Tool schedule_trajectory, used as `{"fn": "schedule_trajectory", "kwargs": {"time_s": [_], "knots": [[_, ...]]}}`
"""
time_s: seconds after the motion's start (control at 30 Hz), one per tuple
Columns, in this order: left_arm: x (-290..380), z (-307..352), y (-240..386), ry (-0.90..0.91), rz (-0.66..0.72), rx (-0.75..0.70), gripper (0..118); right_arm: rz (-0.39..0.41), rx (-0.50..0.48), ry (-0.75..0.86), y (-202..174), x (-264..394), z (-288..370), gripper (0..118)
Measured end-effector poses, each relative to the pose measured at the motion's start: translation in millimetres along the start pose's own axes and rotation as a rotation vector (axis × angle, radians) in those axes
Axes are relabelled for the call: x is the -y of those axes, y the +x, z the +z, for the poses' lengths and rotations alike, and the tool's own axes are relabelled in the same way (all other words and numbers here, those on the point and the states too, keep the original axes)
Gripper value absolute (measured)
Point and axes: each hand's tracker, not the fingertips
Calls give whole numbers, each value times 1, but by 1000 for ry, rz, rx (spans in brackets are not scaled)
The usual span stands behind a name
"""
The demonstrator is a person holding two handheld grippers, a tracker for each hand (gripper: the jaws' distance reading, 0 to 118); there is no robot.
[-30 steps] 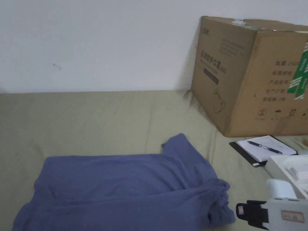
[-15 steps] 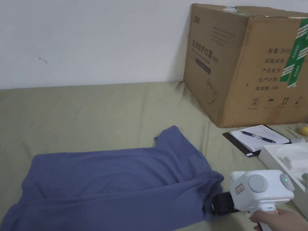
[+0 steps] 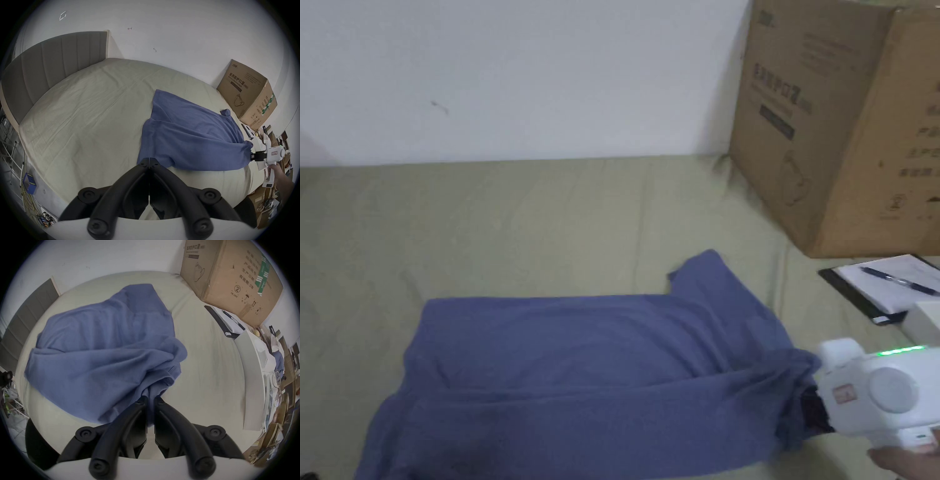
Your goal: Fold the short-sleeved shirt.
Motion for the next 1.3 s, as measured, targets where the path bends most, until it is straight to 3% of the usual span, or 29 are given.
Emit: {"fn": "schedule_trajectory", "kwargs": {"time_s": [0.1,0.17,0.2,0.27,0.3,0.4,0.53,0.63,0.67,0.7,0.73,0.77,0.8,0.97,1.07,1.3], "knots": [[-16,-27,-1,-116,23,-51,0,-31,-35,14,5,-2,12,7],[-25,-43,-2,-158,31,4,3,-40,-38,15,5,1,12,7],[-30,-53,-2,-182,20,25,30,-44,-34,18,3,3,11,7],[-38,-76,-5,-207,-41,0,108,-48,-29,-2,-1,7,5,7],[-39,-88,-3,-226,-73,-32,115,-55,-32,-16,-1,8,2,7],[-36,-117,4,-245,-152,-122,114,-87,-68,-33,-7,11,0,7],[-27,-153,13,-422,-204,-226,113,-62,-63,-38,-12,10,0,7],[-20,-154,30,-388,-276,-266,109,-57,-67,-44,-12,7,0,7],[-26,-147,41,-386,-320,-254,99,-60,-69,-45,-12,7,0,7],[-26,-142,46,-376,-338,-179,69,-63,-71,-44,-12,7,0,7],[-26,-137,50,-381,-343,-110,47,-66,-75,-41,-13,7,0,7],[-23,-136,53,-377,-378,-124,33,-69,-80,-39,-11,6,-2,7],[-28,-132,60,-381,-440,-141,9,-70,-87,-38,-11,7,-2,7],[-35,-123,55,-371,-428,-129,5,-98,-122,-17,-5,8,8,7],[-47,-106,57,-297,-449,-160,5,-141,-83,64,5,6,32,7],[-57,-58,64,-206,-531,-161,5,-141,-154,107,29,14,96,7]]}}
